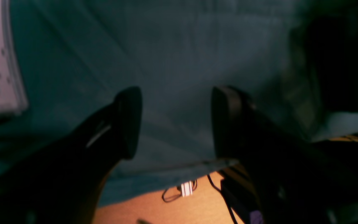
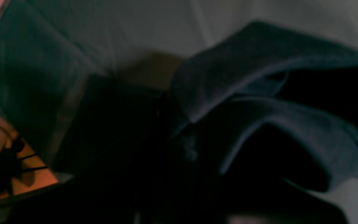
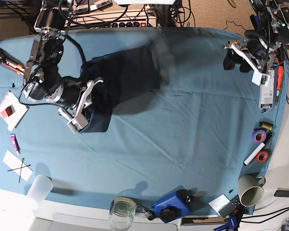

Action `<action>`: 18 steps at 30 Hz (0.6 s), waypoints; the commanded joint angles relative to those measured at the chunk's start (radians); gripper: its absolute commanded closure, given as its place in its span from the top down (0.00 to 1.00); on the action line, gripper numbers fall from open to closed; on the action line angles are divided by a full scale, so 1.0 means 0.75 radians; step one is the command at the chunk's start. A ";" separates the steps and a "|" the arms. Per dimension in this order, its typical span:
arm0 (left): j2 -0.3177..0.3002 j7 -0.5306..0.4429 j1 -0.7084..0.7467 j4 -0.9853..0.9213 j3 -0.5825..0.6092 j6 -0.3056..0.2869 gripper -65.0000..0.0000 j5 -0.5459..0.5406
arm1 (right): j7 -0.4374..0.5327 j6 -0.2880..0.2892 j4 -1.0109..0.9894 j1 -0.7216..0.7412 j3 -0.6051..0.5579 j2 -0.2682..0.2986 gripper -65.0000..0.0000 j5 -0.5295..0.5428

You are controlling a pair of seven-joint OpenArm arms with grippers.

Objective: Fold the T-shirt properly
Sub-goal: 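Lift the right-held end and fold it over toward the shirt's middle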

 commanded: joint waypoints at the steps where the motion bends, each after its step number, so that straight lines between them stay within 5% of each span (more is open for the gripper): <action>1: -0.011 -0.025 0.001 0.025 -0.004 -0.005 0.55 -0.023 | 0.030 0.003 0.025 0.023 0.005 0.015 0.00 0.006; 10: -0.011 -0.035 0.008 0.025 -0.004 -0.005 0.55 -0.014 | 0.030 0.001 0.024 0.020 -0.024 0.017 0.00 -0.043; 18: -0.011 -0.035 0.008 0.025 -0.004 -0.005 0.55 -0.014 | 0.030 0.019 0.024 0.021 -0.246 0.017 0.00 -0.124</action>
